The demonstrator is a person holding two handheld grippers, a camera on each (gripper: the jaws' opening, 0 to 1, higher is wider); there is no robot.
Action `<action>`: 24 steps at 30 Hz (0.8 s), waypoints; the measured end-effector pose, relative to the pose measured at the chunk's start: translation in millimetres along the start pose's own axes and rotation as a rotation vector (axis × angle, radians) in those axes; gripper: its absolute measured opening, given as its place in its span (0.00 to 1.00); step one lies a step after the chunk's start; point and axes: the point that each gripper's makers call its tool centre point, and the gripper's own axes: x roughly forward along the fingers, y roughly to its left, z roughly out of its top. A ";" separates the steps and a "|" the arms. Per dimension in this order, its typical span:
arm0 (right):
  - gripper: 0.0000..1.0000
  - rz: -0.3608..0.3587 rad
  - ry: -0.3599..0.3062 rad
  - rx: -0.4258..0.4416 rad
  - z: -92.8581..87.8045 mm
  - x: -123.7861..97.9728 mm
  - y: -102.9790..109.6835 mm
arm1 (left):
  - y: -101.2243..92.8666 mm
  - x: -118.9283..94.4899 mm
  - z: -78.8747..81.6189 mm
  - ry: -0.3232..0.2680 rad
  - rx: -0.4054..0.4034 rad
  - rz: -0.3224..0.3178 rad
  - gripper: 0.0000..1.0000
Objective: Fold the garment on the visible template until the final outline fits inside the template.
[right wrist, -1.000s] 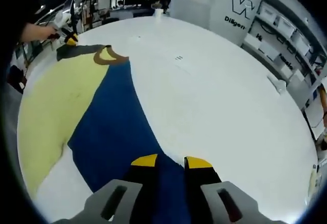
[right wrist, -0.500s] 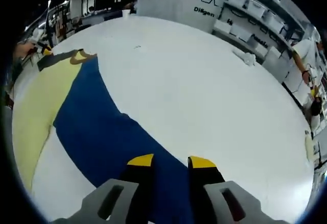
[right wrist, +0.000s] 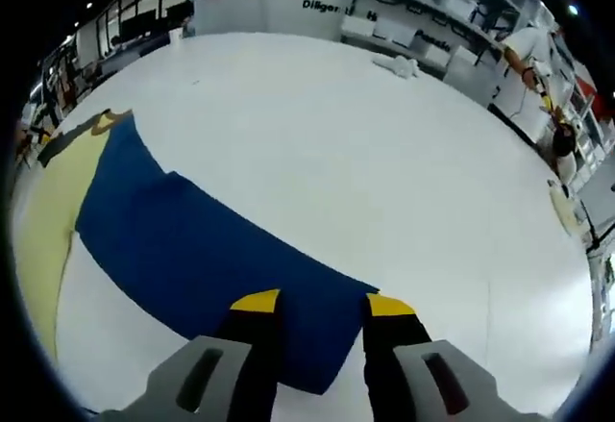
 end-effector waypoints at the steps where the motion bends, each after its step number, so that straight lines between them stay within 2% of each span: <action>1: 0.29 -0.002 0.006 0.016 -3.6 -0.4 -2.2 | 0.6 -0.2 -1.3 0.001 -0.009 0.000 0.30; 4: 0.29 -0.004 -0.001 0.082 -7.4 -2.8 -4.3 | 0.9 -0.4 -6.5 0.010 -0.046 0.000 0.31; 12: 0.26 0.004 0.001 0.143 -11.8 -5.5 -5.7 | -5.9 -4.3 -15.2 0.013 -0.106 -0.005 0.31; 15: 0.26 0.001 0.002 0.153 -13.2 -7.1 -5.2 | -0.2 -4.7 -16.4 0.016 -0.115 0.006 0.30; 19: 0.26 -0.003 0.009 0.161 -15.9 -7.8 -7.6 | 13.2 -9.5 -17.6 0.006 -0.143 0.054 0.32; 24: 0.26 -0.007 0.013 0.167 -18.2 -8.0 -9.9 | 20.3 -8.9 -28.9 0.026 -0.194 0.056 0.32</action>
